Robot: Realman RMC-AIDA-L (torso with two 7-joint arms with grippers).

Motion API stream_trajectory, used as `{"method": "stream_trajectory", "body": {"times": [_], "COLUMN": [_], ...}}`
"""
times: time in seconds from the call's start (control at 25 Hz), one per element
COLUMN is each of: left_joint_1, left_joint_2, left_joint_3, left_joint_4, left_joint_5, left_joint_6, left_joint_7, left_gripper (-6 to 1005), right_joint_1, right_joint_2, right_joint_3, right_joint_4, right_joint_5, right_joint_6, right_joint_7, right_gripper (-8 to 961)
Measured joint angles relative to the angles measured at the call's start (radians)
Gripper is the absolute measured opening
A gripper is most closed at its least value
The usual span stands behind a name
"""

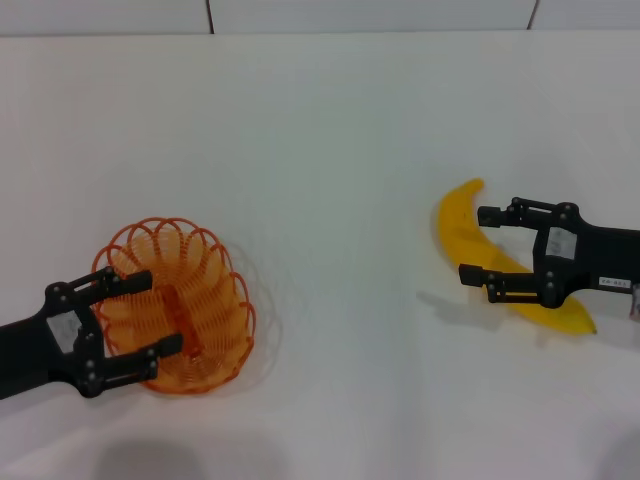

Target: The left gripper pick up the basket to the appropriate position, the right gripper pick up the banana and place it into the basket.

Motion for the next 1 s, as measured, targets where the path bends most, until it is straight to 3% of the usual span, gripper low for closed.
{"method": "stream_trajectory", "body": {"times": [0.2, 0.28, 0.36, 0.44, 0.48, 0.6, 0.72, 1.0], "left_joint_1": [0.0, -0.023, -0.072, -0.166, -0.166, -0.265, -0.348, -0.445], "left_joint_2": [0.001, 0.006, 0.008, 0.01, 0.01, 0.011, 0.01, 0.009], "left_joint_3": [-0.014, -0.012, 0.0, 0.006, 0.006, 0.006, 0.006, 0.006], "left_joint_4": [-0.005, -0.056, -0.15, -0.303, -0.303, -0.425, -0.51, -0.554], "left_joint_5": [-0.05, -0.137, -0.144, -0.054, -0.054, 0.079, 0.198, 0.325], "left_joint_6": [-0.011, -0.032, -0.034, -0.026, -0.026, -0.008, 0.032, 0.033], "left_joint_7": [-0.053, -0.231, -0.407, -0.563, -0.563, -0.581, -0.453, -0.36], "left_gripper": [812, 811, 811, 810, 810, 809, 808, 807], "right_joint_1": [0.0, 0.0, 0.0, 0.0, 0.0, 0.003, 0.013, 0.038], "right_joint_2": [0.0, -0.001, -0.002, -0.003, -0.003, -0.004, -0.006, -0.003], "right_joint_3": [0.0, 0.0, 0.0, 0.0, 0.0, 0.0, 0.0, -0.012], "right_joint_4": [0.0, 0.0, 0.0, -0.001, -0.001, -0.004, -0.002, 0.0], "right_joint_5": [0.0, 0.0, 0.0, 0.001, 0.001, 0.004, 0.004, 0.0], "right_joint_6": [0.001, 0.001, 0.0, -0.002, -0.002, -0.007, -0.007, -0.007], "right_joint_7": [0.0, 0.0, 0.001, 0.003, 0.003, 0.005, 0.008, 0.01], "right_gripper": [829, 829, 829, 829, 829, 828, 828, 827]}}
